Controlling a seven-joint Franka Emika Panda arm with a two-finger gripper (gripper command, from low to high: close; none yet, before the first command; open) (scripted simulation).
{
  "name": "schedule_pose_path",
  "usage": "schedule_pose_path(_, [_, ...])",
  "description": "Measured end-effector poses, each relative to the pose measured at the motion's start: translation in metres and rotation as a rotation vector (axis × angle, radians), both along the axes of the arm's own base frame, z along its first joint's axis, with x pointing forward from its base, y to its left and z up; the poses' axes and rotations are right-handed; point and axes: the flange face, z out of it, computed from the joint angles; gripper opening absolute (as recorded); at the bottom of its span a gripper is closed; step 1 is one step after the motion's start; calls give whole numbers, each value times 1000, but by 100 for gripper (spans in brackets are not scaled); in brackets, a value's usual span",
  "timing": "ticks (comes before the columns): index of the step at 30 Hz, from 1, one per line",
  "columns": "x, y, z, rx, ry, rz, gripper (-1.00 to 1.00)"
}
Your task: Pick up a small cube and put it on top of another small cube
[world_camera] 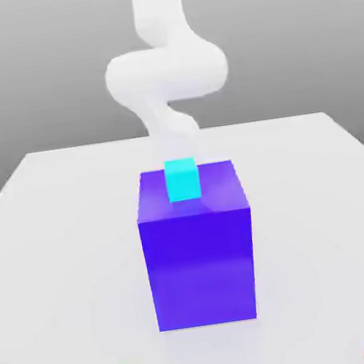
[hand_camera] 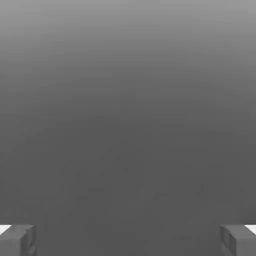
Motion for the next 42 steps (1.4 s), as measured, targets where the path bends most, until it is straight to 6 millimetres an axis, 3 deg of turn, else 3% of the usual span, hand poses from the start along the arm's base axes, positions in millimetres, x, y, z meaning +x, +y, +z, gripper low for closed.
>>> schedule_pose_path(8, [86, 60, -106, -115, 190, 214, 0])
schedule_pose_path(16, [132, 130, -233, -217, 368, 445, 0])
schedule_pose_path(20, [137, 172, -302, -267, 453, 581, 0])
schedule_pose_path(23, [136, 193, -356, -297, 517, 665, 0])
schedule_pose_path(29, [115, 235, -464, -351, 644, 850, 0])
schedule_pose_path(34, [106, 245, -543, -363, 674, 896, 0])
schedule_pose_path(35, [106, 245, -552, -363, 674, 897, -100])
schedule_pose_path(42, [106, 245, -552, -363, 675, 897, -100])
